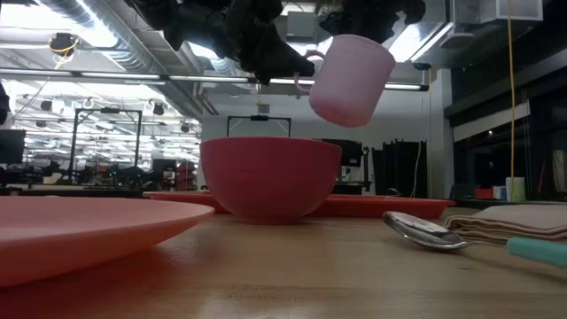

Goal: Set up tray
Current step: Put the light purple mug on the red tray

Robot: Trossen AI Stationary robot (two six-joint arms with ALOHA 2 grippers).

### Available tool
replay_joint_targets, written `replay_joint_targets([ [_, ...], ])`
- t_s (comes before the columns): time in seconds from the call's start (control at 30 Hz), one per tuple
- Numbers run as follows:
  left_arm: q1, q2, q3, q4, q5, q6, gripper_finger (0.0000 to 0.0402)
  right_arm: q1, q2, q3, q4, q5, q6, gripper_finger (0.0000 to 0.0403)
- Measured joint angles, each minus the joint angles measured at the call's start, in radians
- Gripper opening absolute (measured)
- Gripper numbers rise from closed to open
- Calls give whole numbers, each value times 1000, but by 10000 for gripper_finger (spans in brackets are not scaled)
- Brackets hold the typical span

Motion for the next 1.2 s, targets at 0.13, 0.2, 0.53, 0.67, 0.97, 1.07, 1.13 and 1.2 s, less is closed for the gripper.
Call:
replay_joint_targets([
  [0.13, 17, -22, -1, -28, 6, 0, 37, 0, -37, 0, -10, 4, -1, 160],
  [0.2, 24, -28, 0, -23, 4, 14, 37, 0, -63, 0, -12, 4, -1, 160],
  [0.53, 125, -174, -2, -146, -1, 90, 37, 0, -161, 0, -19, 49, 60, 161],
  [0.67, 171, -254, -43, -146, -2, 118, 37, 0, -156, -13, -74, 12, 109, 144],
  [0.97, 238, -428, -201, -36, -2, 122, 37, 0, -218, -201, 20, -65, 193, 12],
  [1.07, 248, -470, -250, -28, -3, 122, 37, 0, -263, -294, 113, -55, 228, 10],
  [1.13, 251, -493, -284, -28, -3, 117, 37, 0, -299, -365, 179, -54, 236, 6],
  [1.2, 251, -508, -307, -19, -3, 113, 37, 0, -344, -438, 243, -54, 239, 7],
])
